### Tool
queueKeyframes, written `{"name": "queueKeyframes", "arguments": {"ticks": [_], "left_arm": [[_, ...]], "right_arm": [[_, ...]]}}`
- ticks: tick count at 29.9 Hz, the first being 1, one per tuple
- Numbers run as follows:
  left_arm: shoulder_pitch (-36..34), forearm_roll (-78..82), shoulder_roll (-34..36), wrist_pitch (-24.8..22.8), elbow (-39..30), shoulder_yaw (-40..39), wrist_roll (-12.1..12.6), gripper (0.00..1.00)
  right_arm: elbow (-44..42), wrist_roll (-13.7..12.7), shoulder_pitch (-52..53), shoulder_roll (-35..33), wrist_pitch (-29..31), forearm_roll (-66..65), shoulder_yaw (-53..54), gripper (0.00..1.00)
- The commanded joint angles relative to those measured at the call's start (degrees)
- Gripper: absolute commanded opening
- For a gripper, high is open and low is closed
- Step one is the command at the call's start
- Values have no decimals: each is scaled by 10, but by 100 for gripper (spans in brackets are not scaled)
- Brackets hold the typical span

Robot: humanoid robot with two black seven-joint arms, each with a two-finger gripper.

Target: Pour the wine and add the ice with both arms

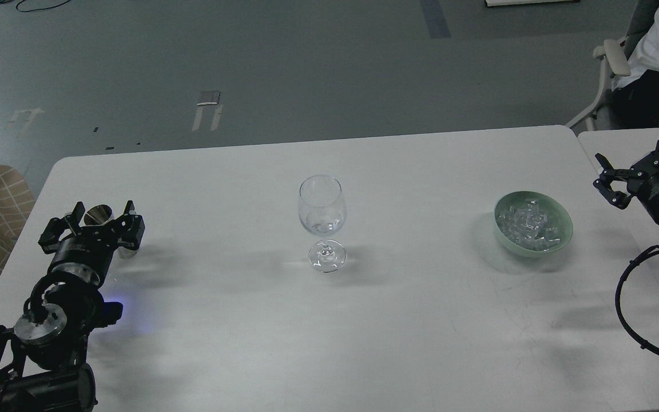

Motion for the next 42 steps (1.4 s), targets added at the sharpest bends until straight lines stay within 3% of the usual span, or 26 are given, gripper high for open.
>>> {"name": "queueKeyframes", "arguments": {"ticks": [1, 5, 10, 13, 17, 20, 24, 32, 42], "left_arm": [[1, 2, 3, 1, -13, 0, -3, 88], [3, 2, 16, 2, -38, -4, -2, 88], [4, 2, 66, 66, -125, -9, -3, 88], [-10, 4, 74, 79, -174, -3, -4, 90], [-30, 8, 76, 57, -191, 9, 7, 98], [-50, 30, 99, -5, -186, 69, 7, 98], [-55, 140, 142, -53, -182, 134, -4, 98], [-66, 333, 176, -52, -188, 202, 7, 98], [-104, 331, 165, -59, -223, 208, 12, 98]], "right_arm": [[1, 0, 0, 1, 0, 1, 0, 100], [0, 0, 0, 4, 0, 1, 1, 100], [3, 0, -1, -3, 7, 1, 1, 100], [17, 0, -8, -12, 23, 1, 0, 100], [37, 0, -8, -25, 23, -1, -2, 100], [53, 0, -5, -54, 22, -8, -7, 100], [53, 1, 0, -111, 22, -13, -8, 100], [53, 2, 26, -181, 28, -104, -36, 100], [90, 2, 47, -182, 28, -142, -38, 100]]}}
